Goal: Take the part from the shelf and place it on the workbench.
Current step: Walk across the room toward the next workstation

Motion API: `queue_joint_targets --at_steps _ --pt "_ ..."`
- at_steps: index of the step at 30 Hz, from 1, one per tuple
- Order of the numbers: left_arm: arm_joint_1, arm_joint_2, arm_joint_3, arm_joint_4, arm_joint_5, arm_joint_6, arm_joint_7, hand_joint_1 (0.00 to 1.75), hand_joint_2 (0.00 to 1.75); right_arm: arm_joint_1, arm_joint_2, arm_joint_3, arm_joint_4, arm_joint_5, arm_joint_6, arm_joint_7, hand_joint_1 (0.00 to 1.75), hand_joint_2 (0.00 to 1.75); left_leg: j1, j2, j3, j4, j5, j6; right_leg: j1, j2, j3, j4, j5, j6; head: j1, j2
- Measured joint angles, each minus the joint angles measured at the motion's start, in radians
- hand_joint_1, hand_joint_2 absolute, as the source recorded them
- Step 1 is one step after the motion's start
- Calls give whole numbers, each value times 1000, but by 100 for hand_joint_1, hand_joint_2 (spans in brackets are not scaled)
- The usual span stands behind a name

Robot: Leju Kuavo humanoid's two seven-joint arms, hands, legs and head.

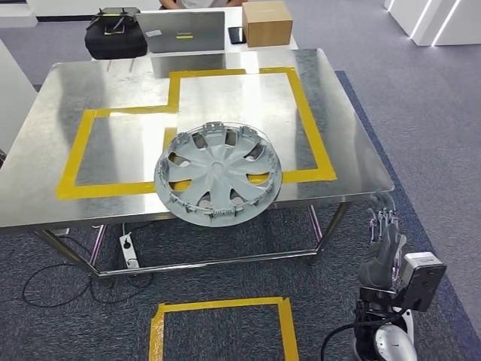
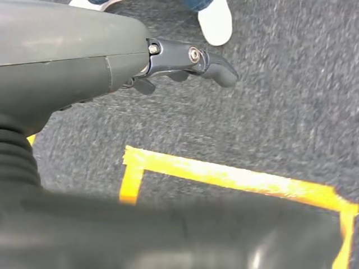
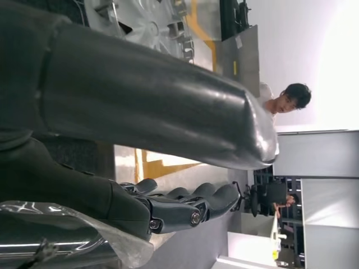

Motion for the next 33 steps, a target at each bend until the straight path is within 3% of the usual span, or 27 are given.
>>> queue_joint_targets --at_steps 1,2,3,5,7,9,11,12,13,15,16,17,18,19,21,23,25,27,29,31,32,33 --pt "0 -1 0 0 -1 1 0 0 175 0 0 0 0 1 -1 1 0 0 0 1 -14 2 9 -1 -2 0 -9 53 -21 4 0 0" --pt "1 -1 0 0 -1 2 0 0 175 1 0 1 1 2 -1 1 0 0 1 1 -28 4 18 -3 -4 0 -3 76 -20 8 0 0" --pt "1 -1 0 0 -1 3 0 0 175 1 0 1 1 3 -2 2 0 0 2 2 -41 7 26 -6 -6 -1 23 62 0 11 0 0" --pt "0 -1 0 0 -2 4 0 0 175 -1 0 1 1 7 -2 4 0 0 6 2 -66 20 37 -14 -11 -1 120 -62 46 16 0 0" --pt "0 -2 0 0 -3 7 0 0 175 -3 0 1 1 13 -3 7 0 0 5 1 -85 37 45 -25 -11 0 208 -189 52 14 1 0" --pt "0 -1 0 0 -5 10 -1 0 175 -2 0 2 0 18 -3 8 0 0 4 1 -94 45 55 -37 -5 2 223 -225 42 0 1 0" --pt "1 0 0 0 -7 12 -2 0 175 -2 0 2 0 22 -4 9 0 0 7 0 -99 51 55 -48 -6 0 207 -224 50 -22 1 0" --pt "2 0 0 0 -8 12 -2 0 175 -3 0 2 0 23 -4 9 0 0 8 -1 -104 66 34 -54 -7 -2 201 -225 58 -33 0 0" --pt "3 0 0 0 -8 13 -2 0 175 -3 0 3 0 24 -4 10 0 0 10 -3 -114 99 -5 -60 -8 -4 192 -226 66 -41 -1 0" --pt "3 1 0 0 -9 14 -2 0 175 -3 -1 5 1 26 -5 10 0 0 12 -4 -142 220 -108 -68 -6 -5 173 -224 85 -50 -2 0" --pt "3 1 0 0 -9 14 -2 0 175 -3 -1 6 1 26 -5 10 0 0 12 -5 -152 281 -142 -70 -5 -5 162 -222 95 -51 -2 0" --pt "3 1 0 0 -9 14 -2 0 175 -3 -1 7 1 27 -5 11 0 0 12 -5 -151 319 -152 -70 -3 -5 151 -220 104 -51 -2 0" --pt "3 1 0 0 -9 14 -2 0 175 -3 -1 7 1 28 -5 11 0 0 12 -5 -133 319 -141 -67 -1 -5 140 -217 113 -51 -2 0" --pt "3 1 0 0 -9 14 -2 0 175 -3 -1 7 2 28 -5 11 0 0 11 -5 -98 279 -116 -61 2 -5 128 -214 120 -51 -2 0" --pt "2 2 1 0 -9 14 -2 0 175 -3 -1 7 2 31 -5 11 0 0 6 -8 -1 132 -73 -41 6 -4 112 -209 131 -49 -2 0" --pt "1 4 1 0 -9 15 -2 0 175 -2 -1 8 2 33 -5 11 0 0 0 -10 57 27 -62 -26 7 -5 101 -207 144 -42 -1 0" --pt "2 3 1 0 -9 15 -2 0 175 -2 -1 9 2 34 -5 11 0 0 -4 -11 58 5 -55 -21 5 -6 94 -208 158 -30 -1 0" --pt "2 2 1 0 -9 16 -3 0 175 0 -3 11 2 34 -5 11 0 0 -1 -7 45 -4 -35 -13 3 -4 82 -197 143 -18 -1 0" --pt "1 1 1 0 -9 16 -3 0 175 0 -6 11 2 34 -5 11 0 0 3 -3 23 -10 -13 -3 1 0 52 -123 64 -7 1 0" --pt "0 0 1 0 -9 17 -3 0 175 1 -7 12 3 34 -5 11 0 0 2 -2 -6 -6 7 0 -2 0 16 7 -21 2 3 0" --pt "0 0 1 0 -9 17 -3 0 175 1 -8 12 3 34 -5 11 0 0 2 -1 -21 -3 16 -1 -3 0 9 57 -33 6 3 0" --pt "0 -1 1 0 -9 17 -3 0 175 1 -8 12 4 34 -5 11 0 0 3 0 -36 0 26 -3 -5 0 18 76 -22 10 3 0"
